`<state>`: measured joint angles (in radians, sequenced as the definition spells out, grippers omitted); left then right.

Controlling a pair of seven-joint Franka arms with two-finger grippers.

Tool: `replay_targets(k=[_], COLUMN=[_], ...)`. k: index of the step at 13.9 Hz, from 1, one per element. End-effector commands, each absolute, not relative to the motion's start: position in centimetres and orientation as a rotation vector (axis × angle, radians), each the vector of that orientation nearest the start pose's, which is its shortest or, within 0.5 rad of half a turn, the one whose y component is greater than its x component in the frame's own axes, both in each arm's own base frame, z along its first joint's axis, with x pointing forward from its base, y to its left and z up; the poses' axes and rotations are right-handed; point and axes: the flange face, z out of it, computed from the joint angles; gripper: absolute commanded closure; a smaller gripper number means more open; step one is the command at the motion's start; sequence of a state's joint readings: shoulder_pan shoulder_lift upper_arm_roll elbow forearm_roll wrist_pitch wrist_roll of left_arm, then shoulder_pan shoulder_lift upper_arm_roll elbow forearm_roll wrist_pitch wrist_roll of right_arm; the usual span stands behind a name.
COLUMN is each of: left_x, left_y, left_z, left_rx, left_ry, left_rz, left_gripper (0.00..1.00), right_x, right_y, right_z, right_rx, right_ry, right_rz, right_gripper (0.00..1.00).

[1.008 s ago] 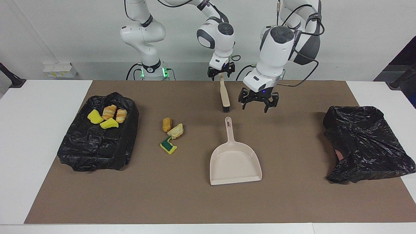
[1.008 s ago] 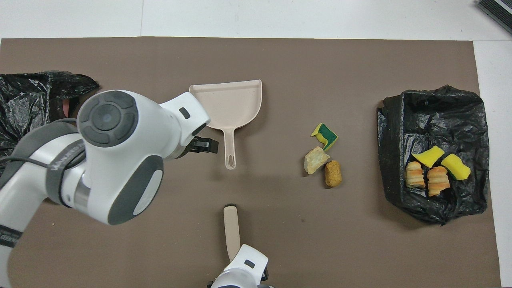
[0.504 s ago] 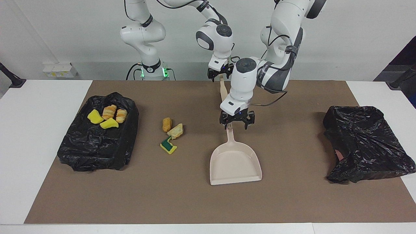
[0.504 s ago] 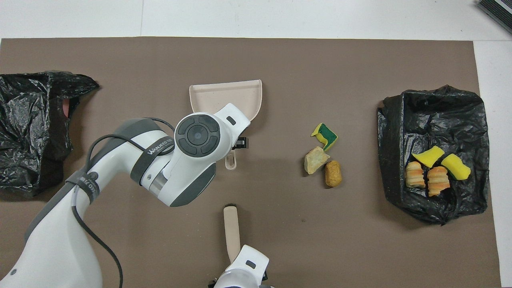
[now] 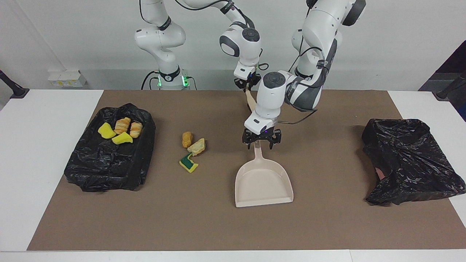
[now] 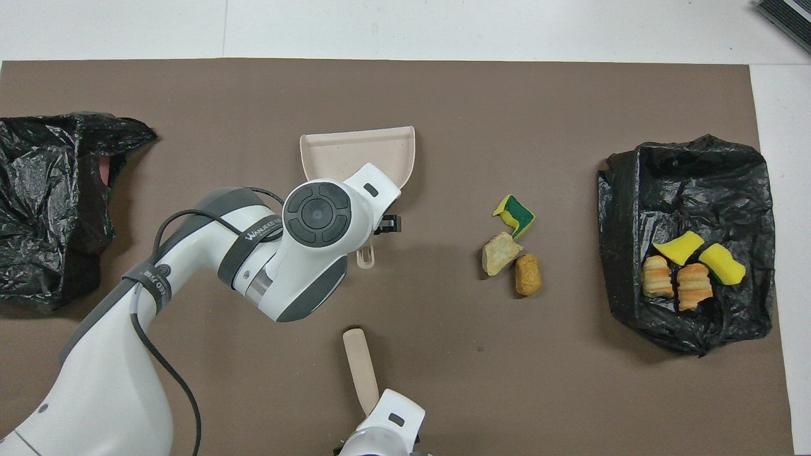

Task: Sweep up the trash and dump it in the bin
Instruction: 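Lift the dustpan with the left gripper while the right gripper grasps the brush, then sweep the green sponge and crumbs toward the dustpan with the right gripper's brush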

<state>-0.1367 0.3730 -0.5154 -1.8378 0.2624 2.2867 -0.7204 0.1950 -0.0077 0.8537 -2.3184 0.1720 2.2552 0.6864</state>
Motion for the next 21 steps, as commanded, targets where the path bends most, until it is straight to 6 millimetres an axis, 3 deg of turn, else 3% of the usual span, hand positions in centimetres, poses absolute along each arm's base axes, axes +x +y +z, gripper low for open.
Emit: replay_targets(k=[1, 4, 7, 9, 11, 14, 16, 19, 21], left_x=[53.4, 53.2, 53.4, 53.5, 53.4, 52.8, 52.5, 53.1, 53.1], left_y=[-37.1, -37.1, -36.8, -36.8, -36.5, -35.3, -34.9, -33.6, -33.1], left_z=[35.9, 35.8, 35.8, 36.4, 37.9, 39.2, 39.3, 39.2, 39.0], left_rx=[-3.200, -3.189, -3.168, -3.147, -3.125, -2.992, -2.877, -2.717, -2.550], left_ry=[0.070, 0.082, 0.115, 0.161, 0.252, 0.613, 0.918, 1.289, 1.574], left_rz=[-0.221, -0.202, -0.228, -0.263, -0.293, -0.210, -0.143, -0.090, -0.034], left_gripper=[0.14, 0.51, 0.89, 1.00, 1.00, 1.00, 1.00, 1.00, 1.00], right_x=[24.8, 25.9, 27.3, 28.7, 29.7, 31.9, 35.6, 43.0, 46.8], right_y=[44.1, 43.6, 40.6, 37.5, 35.0, 31.0, 27.2, 20.8, 18.0], right_z=[34.5, 37.6, 40.3, 42.2, 43.6, 45.7, 46.4, 44.8, 43.2], right_rx=[-3.066, -3.115, -3.168, -3.191, -3.193, -3.173, -3.157, -3.200, -3.263], right_ry=[-0.376, -0.369, -0.409, -0.439, -0.487, -0.485, -0.414, -0.342, -0.327], right_rz=[0.237, 0.278, 0.268, 0.305, 0.338, 0.357, 0.320, 0.239, 0.259], right_gripper=[1.00, 1.00, 1.00, 1.00, 1.00, 1.00, 1.00, 1.00, 1.00])
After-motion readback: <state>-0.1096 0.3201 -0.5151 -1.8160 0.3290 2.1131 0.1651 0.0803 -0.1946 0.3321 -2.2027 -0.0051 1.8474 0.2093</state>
